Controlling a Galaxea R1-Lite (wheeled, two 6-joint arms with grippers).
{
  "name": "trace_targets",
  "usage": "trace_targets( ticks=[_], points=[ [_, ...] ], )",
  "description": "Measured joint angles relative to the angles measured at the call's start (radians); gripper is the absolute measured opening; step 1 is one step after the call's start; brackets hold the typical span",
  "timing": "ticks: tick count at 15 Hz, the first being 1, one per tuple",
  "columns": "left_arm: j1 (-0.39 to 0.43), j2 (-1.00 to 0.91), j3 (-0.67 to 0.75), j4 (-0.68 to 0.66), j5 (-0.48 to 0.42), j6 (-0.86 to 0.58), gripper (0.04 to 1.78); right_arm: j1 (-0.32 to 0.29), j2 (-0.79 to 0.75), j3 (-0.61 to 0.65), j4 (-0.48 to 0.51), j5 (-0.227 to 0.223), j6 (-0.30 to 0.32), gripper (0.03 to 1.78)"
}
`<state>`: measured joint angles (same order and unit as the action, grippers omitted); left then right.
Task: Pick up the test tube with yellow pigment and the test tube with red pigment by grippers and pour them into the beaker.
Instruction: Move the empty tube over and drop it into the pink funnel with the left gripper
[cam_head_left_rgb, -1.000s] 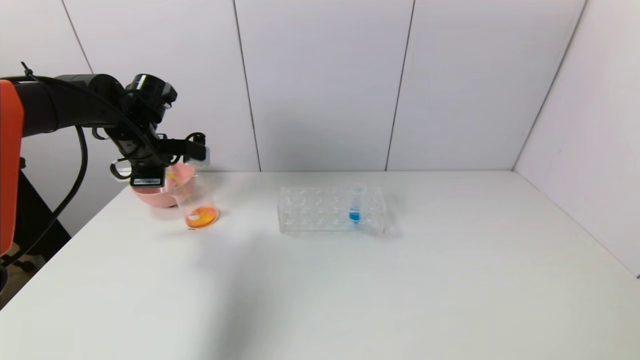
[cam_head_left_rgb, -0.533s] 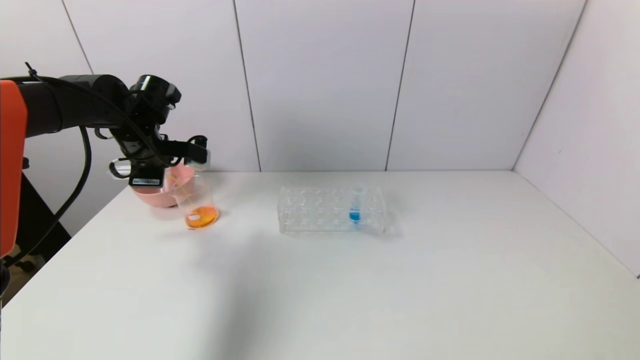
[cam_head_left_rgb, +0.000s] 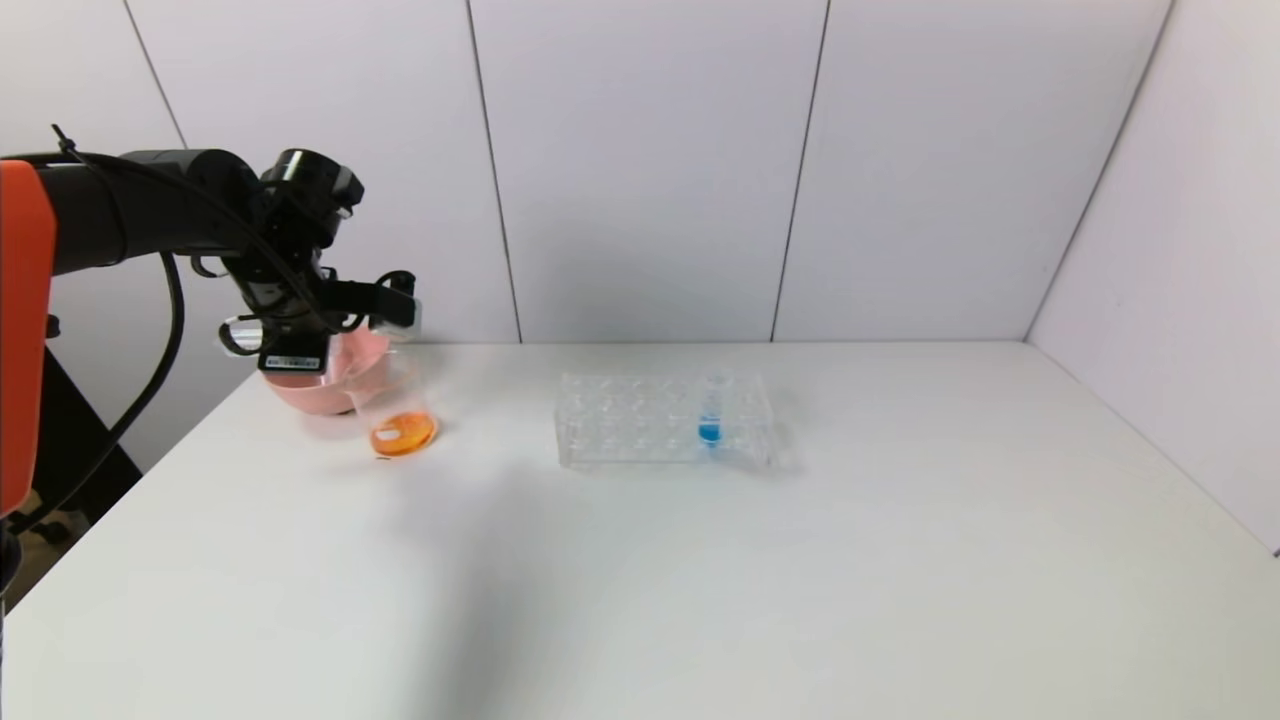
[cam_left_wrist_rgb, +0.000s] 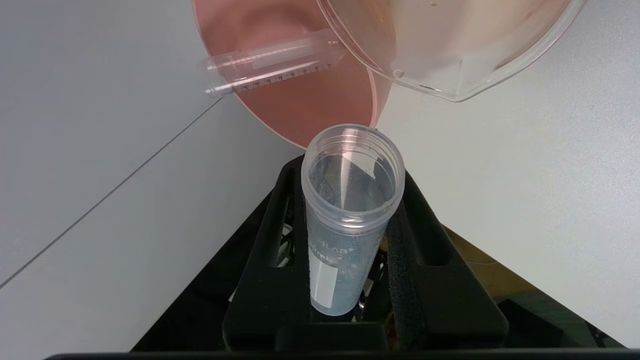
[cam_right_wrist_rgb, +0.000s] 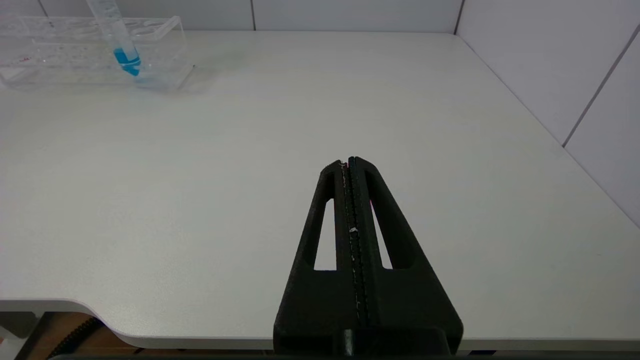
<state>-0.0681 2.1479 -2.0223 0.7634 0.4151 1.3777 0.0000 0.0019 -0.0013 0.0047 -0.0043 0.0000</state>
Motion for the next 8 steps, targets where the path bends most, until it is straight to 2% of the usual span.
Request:
trace_targets(
  ticks=[6, 8],
  points=[
    [-0.001, -0.005, 0.0, -0.049, -0.011, -0.019, 0.45, 0.0, 0.0, 0.0, 0.0, 0.0, 0.0, 0.11],
    [-0.001, -0.009, 0.001, -0.066, -0.019, -0.065, 0.45, 0.0, 0.0, 0.0, 0.0, 0.0, 0.0, 0.11]
  ],
)
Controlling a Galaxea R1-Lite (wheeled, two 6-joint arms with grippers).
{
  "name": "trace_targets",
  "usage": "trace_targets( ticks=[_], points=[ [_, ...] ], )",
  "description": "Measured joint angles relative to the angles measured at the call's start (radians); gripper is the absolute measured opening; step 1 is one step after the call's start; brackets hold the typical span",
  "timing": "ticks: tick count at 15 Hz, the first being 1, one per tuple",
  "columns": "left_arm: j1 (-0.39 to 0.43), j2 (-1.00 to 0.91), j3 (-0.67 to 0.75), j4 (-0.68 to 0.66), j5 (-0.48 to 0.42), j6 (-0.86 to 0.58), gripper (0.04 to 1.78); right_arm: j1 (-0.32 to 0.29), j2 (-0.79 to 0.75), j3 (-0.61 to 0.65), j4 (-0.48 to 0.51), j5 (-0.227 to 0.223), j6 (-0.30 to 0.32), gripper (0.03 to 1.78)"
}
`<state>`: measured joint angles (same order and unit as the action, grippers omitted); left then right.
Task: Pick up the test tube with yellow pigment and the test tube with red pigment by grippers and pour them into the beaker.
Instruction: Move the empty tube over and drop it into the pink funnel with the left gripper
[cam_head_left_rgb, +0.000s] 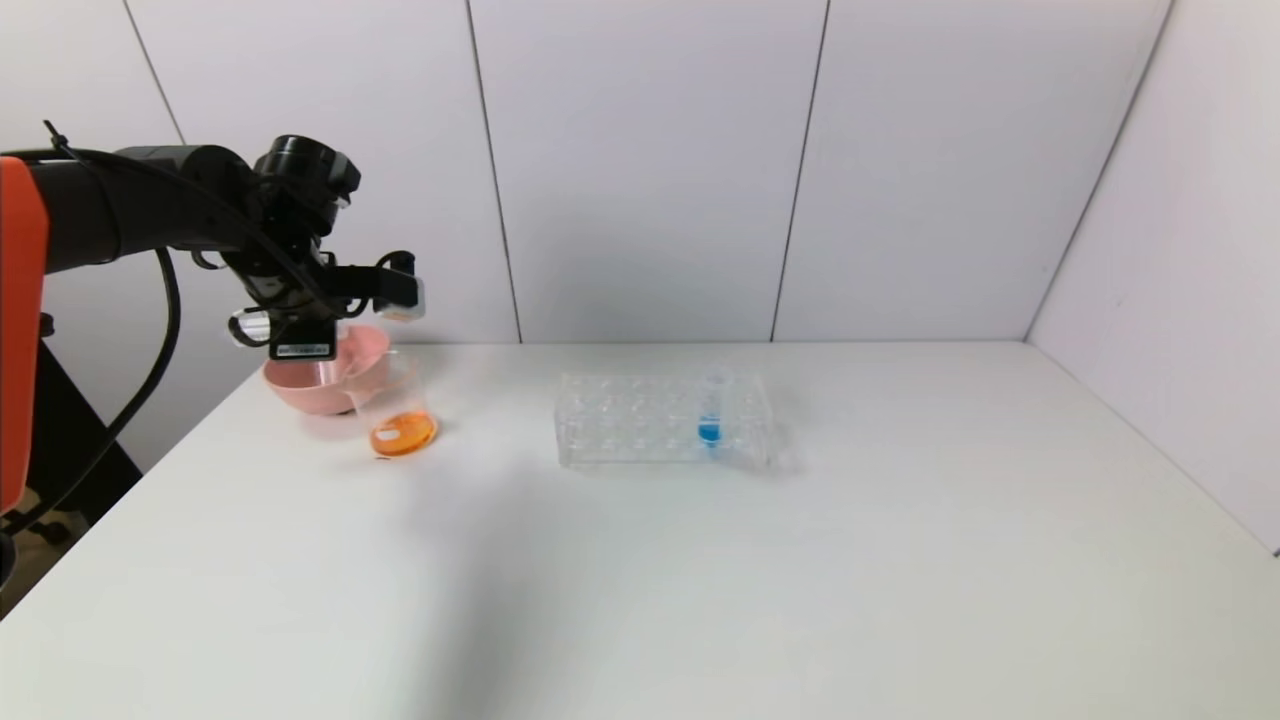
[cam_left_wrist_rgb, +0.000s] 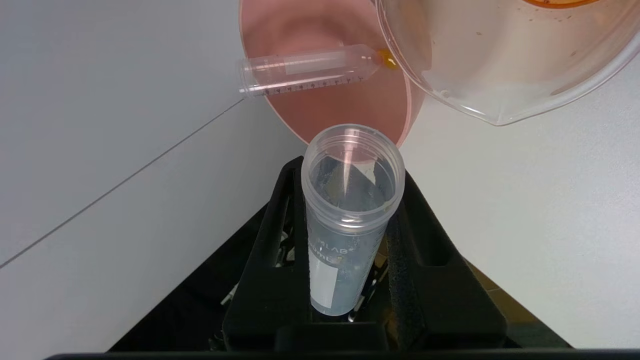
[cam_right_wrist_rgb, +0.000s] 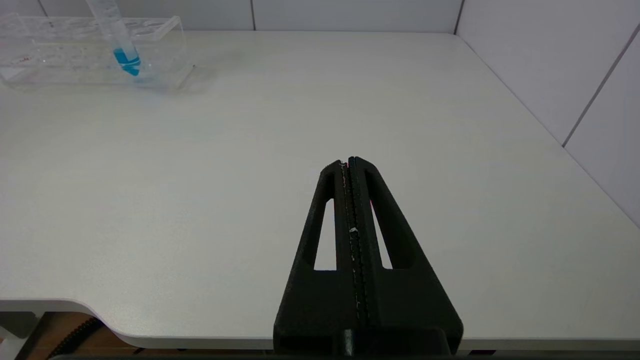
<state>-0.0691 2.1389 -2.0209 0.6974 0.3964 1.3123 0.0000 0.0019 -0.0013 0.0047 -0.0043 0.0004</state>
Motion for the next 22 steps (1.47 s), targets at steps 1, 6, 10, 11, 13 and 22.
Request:
trace_targets(
  ticks=[1, 6, 10, 11, 13, 22],
  points=[
    [0.001, -0.002, 0.0, -0.001, -0.011, -0.045, 0.45, 0.0, 0.0, 0.0, 0.0, 0.0, 0.0, 0.11],
    [0.007, -0.029, 0.0, -0.09, -0.073, -0.382, 0.45, 0.0, 0.0, 0.0, 0.0, 0.0, 0.0, 0.11],
    [0.029, -0.064, -0.001, -0.252, -0.076, -0.7, 0.45, 0.0, 0.0, 0.0, 0.0, 0.0, 0.0, 0.11],
    [0.036, -0.073, -0.001, -0.291, -0.077, -0.793, 0.45, 0.0, 0.0, 0.0, 0.0, 0.0, 0.0, 0.11],
    [0.05, -0.086, 0.0, -0.368, -0.077, -0.975, 0.45, 0.0, 0.0, 0.0, 0.0, 0.0, 0.0, 0.11],
    [0.06, -0.05, 0.026, -0.623, -0.064, -1.357, 0.45, 0.0, 0.0, 0.0, 0.0, 0.0, 0.0, 0.11]
  ],
)
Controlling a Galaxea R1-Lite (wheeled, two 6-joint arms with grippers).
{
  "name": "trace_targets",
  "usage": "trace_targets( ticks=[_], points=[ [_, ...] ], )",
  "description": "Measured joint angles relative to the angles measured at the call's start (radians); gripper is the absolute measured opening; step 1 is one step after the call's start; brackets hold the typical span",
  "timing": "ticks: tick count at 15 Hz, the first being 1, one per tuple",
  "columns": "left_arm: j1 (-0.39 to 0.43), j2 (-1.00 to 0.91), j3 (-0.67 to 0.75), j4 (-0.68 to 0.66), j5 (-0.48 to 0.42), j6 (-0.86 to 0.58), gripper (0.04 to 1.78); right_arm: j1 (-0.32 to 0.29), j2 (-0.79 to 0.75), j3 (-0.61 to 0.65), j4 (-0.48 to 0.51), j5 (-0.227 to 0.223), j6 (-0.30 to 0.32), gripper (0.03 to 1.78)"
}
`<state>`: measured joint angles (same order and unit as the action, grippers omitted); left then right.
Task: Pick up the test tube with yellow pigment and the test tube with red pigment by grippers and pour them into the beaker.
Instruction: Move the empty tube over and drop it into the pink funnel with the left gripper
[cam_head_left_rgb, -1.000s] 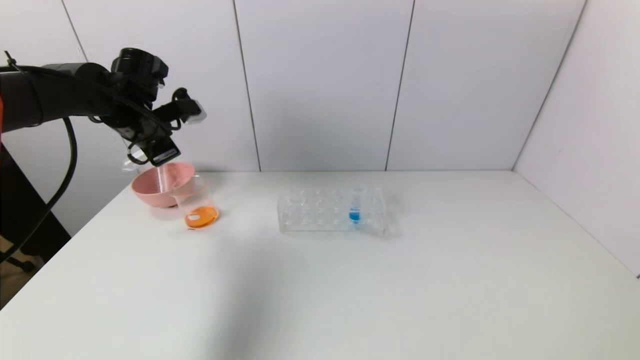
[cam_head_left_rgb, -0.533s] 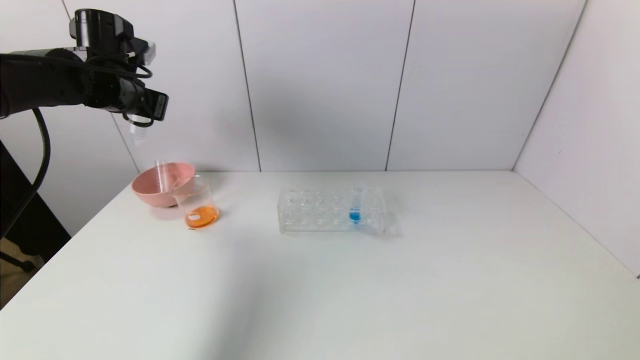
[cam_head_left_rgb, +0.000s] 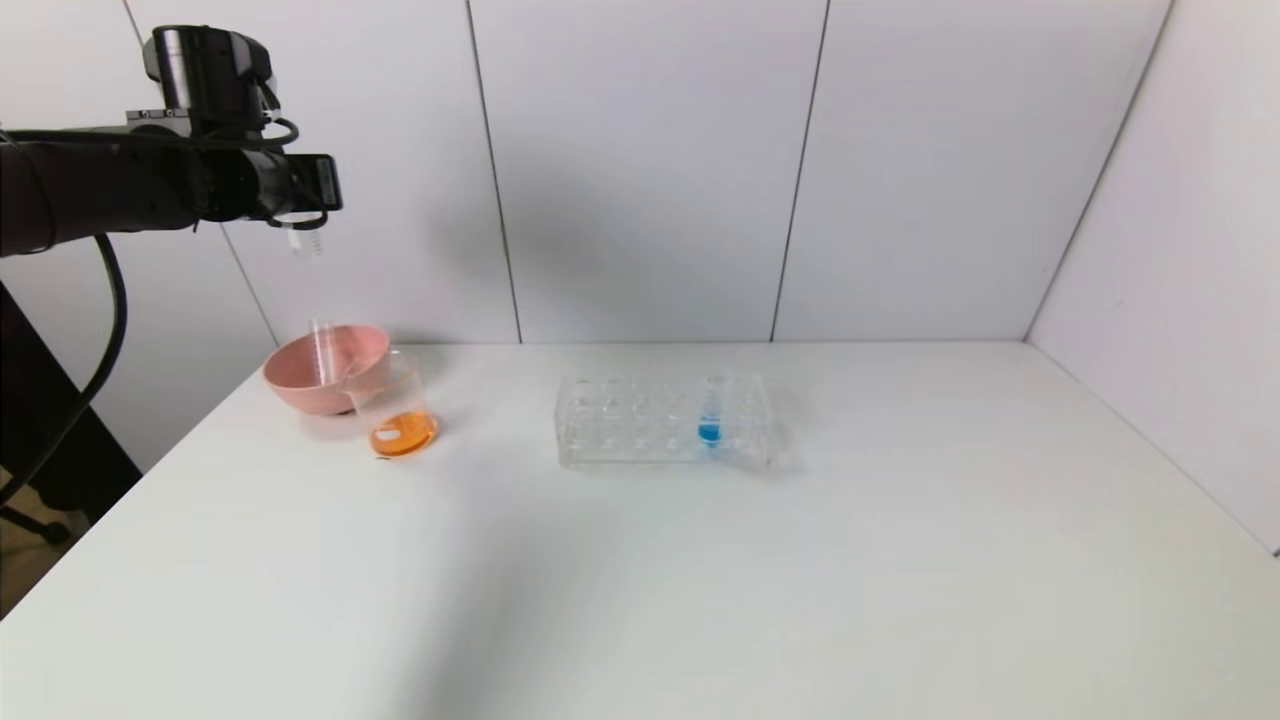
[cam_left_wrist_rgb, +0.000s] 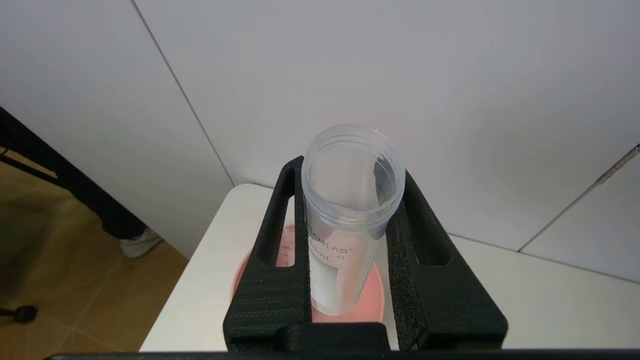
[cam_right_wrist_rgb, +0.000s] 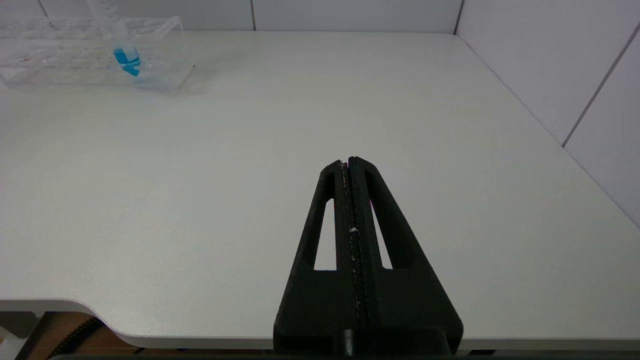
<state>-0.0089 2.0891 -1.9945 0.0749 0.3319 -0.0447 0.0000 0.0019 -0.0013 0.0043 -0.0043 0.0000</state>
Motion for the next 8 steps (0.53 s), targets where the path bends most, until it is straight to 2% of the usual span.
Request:
trace_targets(
  ticks=[2, 8],
  points=[
    [0.0, 0.03, 0.014, -0.062, 0.0, -0.003, 0.45, 0.0, 0.0, 0.0, 0.0, 0.0, 0.0, 0.11],
    [0.028, 0.076, 0.121, -0.094, -0.001, -0.036, 0.45, 0.0, 0.0, 0.0, 0.0, 0.0, 0.0, 0.11]
  ],
)
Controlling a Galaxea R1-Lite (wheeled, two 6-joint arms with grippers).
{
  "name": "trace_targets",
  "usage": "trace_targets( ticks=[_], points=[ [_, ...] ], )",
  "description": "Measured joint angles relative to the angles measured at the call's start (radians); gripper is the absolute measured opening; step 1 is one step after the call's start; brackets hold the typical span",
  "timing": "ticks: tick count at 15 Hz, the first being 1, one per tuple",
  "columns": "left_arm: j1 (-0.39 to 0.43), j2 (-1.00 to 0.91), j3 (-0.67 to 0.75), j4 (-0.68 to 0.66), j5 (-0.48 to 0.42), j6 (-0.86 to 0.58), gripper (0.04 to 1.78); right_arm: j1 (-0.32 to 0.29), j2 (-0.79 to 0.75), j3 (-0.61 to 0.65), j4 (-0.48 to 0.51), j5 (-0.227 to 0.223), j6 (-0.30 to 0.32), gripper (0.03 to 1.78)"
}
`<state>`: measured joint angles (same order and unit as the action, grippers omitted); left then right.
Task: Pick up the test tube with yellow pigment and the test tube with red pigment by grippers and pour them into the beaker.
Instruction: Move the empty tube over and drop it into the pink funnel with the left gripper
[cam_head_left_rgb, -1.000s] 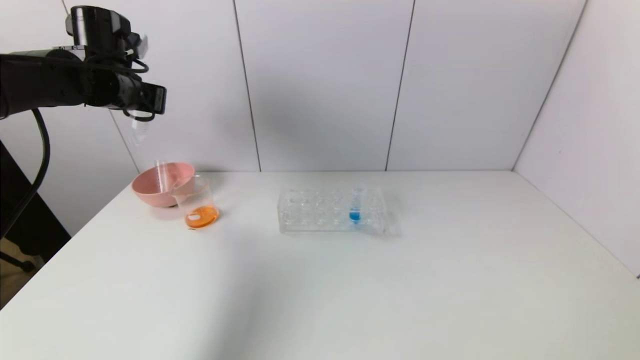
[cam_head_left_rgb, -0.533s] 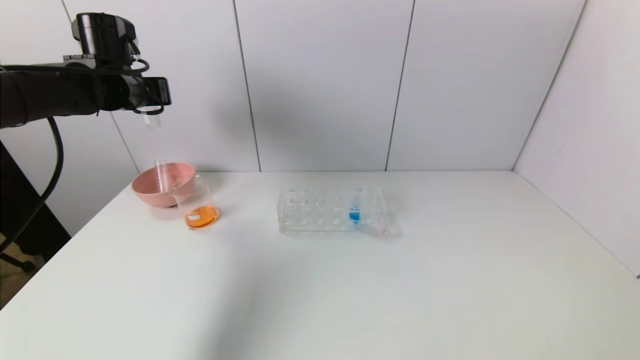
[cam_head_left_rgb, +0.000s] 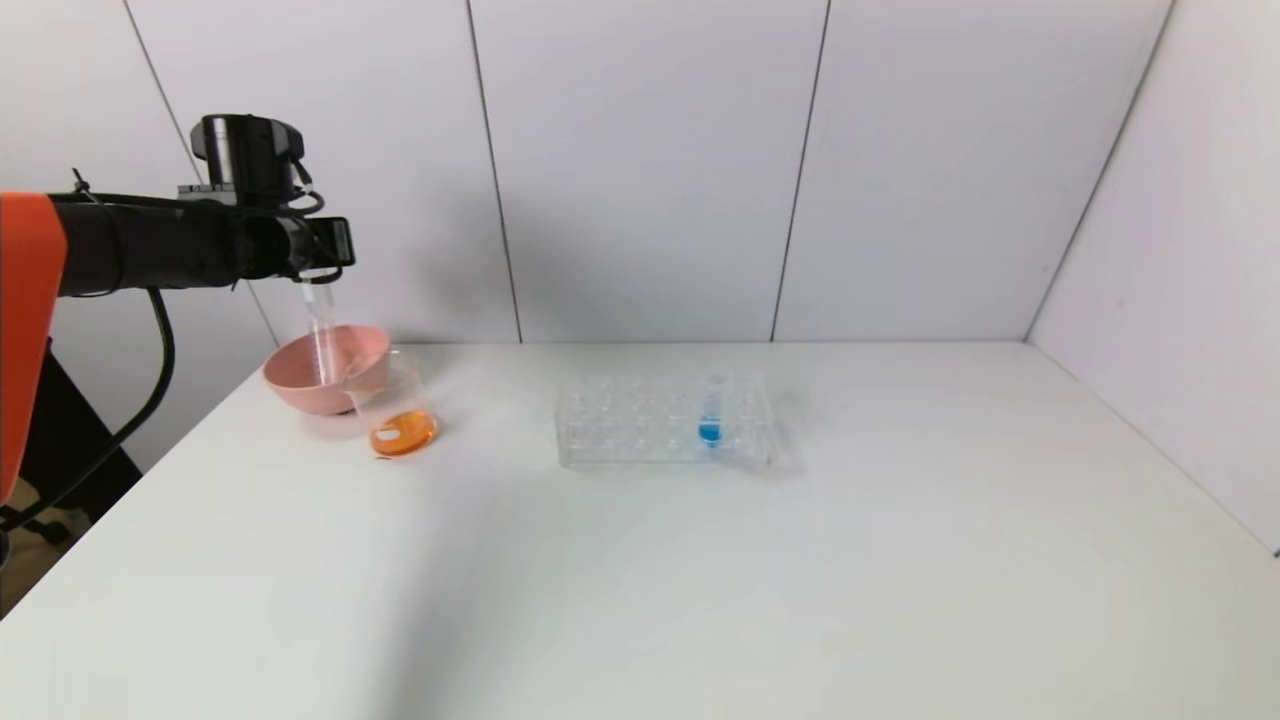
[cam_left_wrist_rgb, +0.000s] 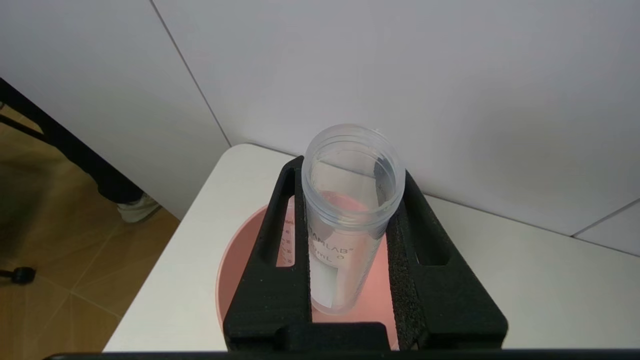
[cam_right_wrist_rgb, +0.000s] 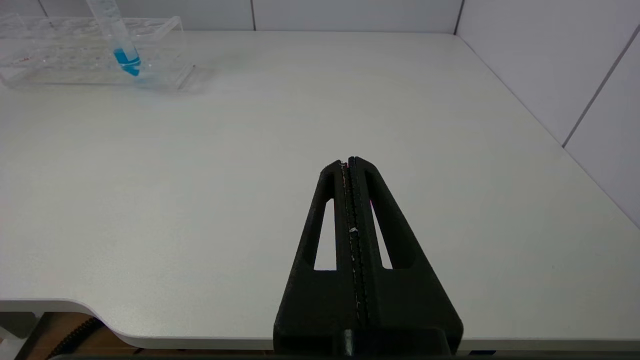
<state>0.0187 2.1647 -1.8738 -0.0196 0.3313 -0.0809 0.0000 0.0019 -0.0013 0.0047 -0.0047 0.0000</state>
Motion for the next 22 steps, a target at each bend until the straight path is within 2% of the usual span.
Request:
trace_targets(
  ticks=[5, 22],
  points=[
    [0.029, 0.054, 0.093, -0.177, -0.017, -0.001, 0.45, 0.0, 0.0, 0.0, 0.0, 0.0, 0.0, 0.11],
    [0.033, 0.133, 0.104, -0.212, -0.033, 0.014, 0.45, 0.0, 0.0, 0.0, 0.0, 0.0, 0.0, 0.11]
  ],
)
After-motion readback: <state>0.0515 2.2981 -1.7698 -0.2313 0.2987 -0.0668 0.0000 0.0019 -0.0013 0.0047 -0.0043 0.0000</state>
